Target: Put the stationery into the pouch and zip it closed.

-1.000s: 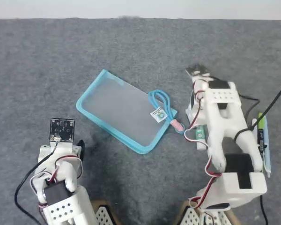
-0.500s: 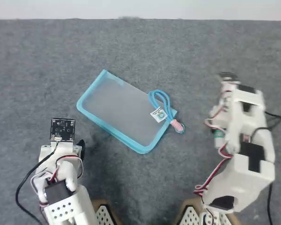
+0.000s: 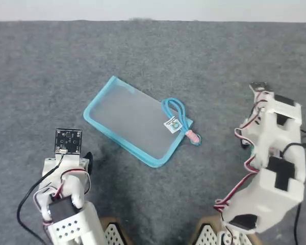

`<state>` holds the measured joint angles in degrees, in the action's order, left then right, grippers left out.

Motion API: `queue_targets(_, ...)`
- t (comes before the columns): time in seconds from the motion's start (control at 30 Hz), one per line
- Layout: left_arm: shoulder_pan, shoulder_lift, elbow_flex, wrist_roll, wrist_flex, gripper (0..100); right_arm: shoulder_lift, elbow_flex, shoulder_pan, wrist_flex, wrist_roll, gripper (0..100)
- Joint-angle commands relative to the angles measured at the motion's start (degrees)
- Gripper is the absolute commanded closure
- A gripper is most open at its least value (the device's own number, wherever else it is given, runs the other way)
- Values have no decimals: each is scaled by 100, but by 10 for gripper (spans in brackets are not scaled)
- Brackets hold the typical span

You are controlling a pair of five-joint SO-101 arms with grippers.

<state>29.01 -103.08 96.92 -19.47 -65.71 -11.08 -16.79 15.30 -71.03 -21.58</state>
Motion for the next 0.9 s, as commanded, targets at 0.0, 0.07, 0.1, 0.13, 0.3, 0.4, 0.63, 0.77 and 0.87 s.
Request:
queue_targets(0.0, -44, -79, -31, -53, -44, 749, 1218, 299, -523, -251, 290, 793)
queue_targets(0.07, -44, -79, -31, -53, -44, 749, 1833, 290, -866, -479, 396, 812)
queue_targets(0.1, -44, -79, -31, -53, -44, 749, 2088, 281, -1068, -585, 448, 818)
queue_targets(0.13, -44, -79, -31, -53, -44, 749, 2325, 246, -1297, -646, 501, 821)
queue_targets(0.3, -44, -79, -31, -53, -53, 749, 2598, -281, -2659, -268, 536, 822)
queue_targets(0.4, -35, -79, -31, -53, -53, 749, 2475, -624, -3231, 163, 536, 820)
queue_targets(0.63, -26, -79, -31, -53, -53, 749, 1947, -1002, -3503, 1191, 501, 820)
queue_targets(0.77, -26, -79, -31, -53, -44, 749, 1332, -914, -3512, 1692, 501, 822)
queue_targets(0.87, -26, -79, -31, -53, -35, 749, 901, -738, -3512, 1727, 501, 823)
